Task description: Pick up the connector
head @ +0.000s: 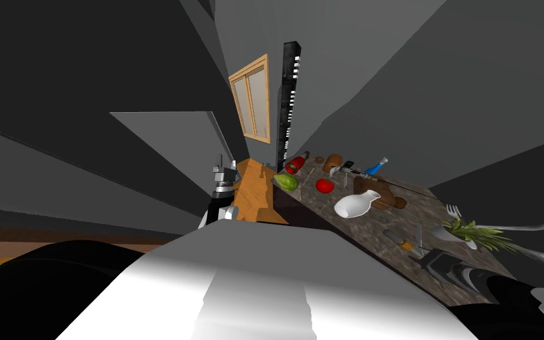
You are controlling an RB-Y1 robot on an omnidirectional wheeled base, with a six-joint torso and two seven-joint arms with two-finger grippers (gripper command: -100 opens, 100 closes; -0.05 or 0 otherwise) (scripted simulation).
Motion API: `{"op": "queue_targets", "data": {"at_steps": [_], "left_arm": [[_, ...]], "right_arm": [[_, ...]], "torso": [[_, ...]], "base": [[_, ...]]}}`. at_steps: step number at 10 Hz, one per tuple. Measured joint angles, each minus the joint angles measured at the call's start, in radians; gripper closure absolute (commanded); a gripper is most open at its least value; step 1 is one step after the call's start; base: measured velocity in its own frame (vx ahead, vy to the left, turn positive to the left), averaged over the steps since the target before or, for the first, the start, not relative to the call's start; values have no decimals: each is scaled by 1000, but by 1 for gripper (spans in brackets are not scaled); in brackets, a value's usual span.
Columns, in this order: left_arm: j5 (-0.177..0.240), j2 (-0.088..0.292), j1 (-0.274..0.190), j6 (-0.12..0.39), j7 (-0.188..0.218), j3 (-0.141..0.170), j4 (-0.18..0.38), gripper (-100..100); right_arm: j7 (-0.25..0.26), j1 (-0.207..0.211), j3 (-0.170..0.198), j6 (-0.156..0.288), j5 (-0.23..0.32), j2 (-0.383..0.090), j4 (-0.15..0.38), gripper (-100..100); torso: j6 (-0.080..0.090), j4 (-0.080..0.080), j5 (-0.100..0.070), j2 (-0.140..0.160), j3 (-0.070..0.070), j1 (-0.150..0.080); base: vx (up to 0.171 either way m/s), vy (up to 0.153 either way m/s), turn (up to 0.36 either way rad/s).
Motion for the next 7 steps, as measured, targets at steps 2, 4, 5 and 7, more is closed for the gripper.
{"op": "queue_targets", "data": {"at_steps": [2, 4, 5, 7], "left_arm": [[0, 0, 0, 0, 0, 0, 0, 0], [0, 0, 0, 0, 0, 0, 0, 0], [0, 0, 0, 0, 0, 0, 0, 0], [0, 0, 0, 0, 0, 0, 0, 0]], "right_arm": [[0, -1, -2, 2, 0, -2, 2, 100], [0, -1, -2, 2, 0, -2, 2, 0], [0, -1, -2, 2, 0, -2, 2, 100], [-18, 14, -24, -14, -11, -49, -7, 100]], "torso": [[0, 0, -3, 0, 0, -1], [0, 0, -3, 0, 0, -1], [0, 0, -3, 0, 0, -1], [1, 0, -2, 3, 2, 4]], "base": [[0, 0, 0], [0, 0, 0], [-25, 38, -122], [-28, 48, -88]]}}
